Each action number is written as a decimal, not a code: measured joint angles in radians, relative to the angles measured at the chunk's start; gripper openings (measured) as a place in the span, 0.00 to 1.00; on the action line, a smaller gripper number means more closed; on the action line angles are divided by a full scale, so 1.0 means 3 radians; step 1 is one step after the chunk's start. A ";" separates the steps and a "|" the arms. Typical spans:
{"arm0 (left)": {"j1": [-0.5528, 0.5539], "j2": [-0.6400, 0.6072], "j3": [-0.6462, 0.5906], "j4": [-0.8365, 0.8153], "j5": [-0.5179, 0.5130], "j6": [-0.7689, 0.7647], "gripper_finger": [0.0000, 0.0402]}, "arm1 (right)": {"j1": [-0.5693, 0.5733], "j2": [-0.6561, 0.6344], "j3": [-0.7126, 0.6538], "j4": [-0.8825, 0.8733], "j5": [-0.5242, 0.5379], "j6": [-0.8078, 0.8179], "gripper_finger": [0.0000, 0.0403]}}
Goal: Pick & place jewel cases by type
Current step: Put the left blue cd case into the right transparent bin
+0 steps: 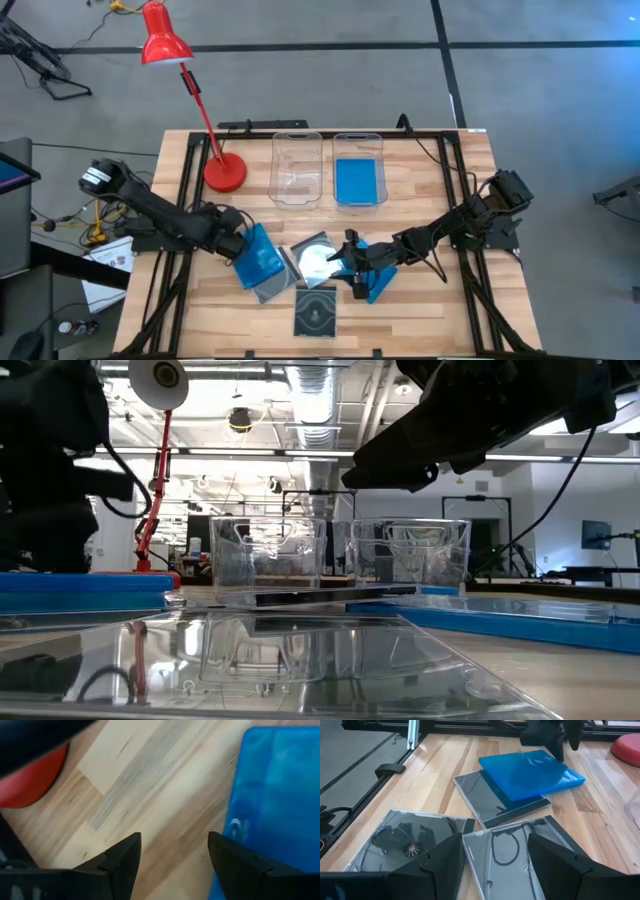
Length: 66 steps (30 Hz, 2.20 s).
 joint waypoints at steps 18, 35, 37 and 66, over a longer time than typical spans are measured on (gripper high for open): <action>-0.0006 0.0306 0.0163 0.0274 0.0205 0.0091 0.56 | -0.0001 -0.0001 0.0003 -0.0173 0.0001 0.0061 0.55; -0.0011 0.0305 0.0165 0.1459 0.0158 0.0648 0.56 | 0.0027 -0.0001 0.0075 -0.0270 0.0000 -0.0019 0.55; -0.0010 0.0305 0.0165 0.1511 0.0106 0.0721 0.56 | 0.0014 -0.0001 0.0076 -0.0277 -0.0010 0.0094 0.55; -0.0111 0.0302 0.0224 0.2053 -0.0065 0.1623 0.56 | -0.0389 0.0024 0.0236 -0.0122 -0.1032 0.1057 0.55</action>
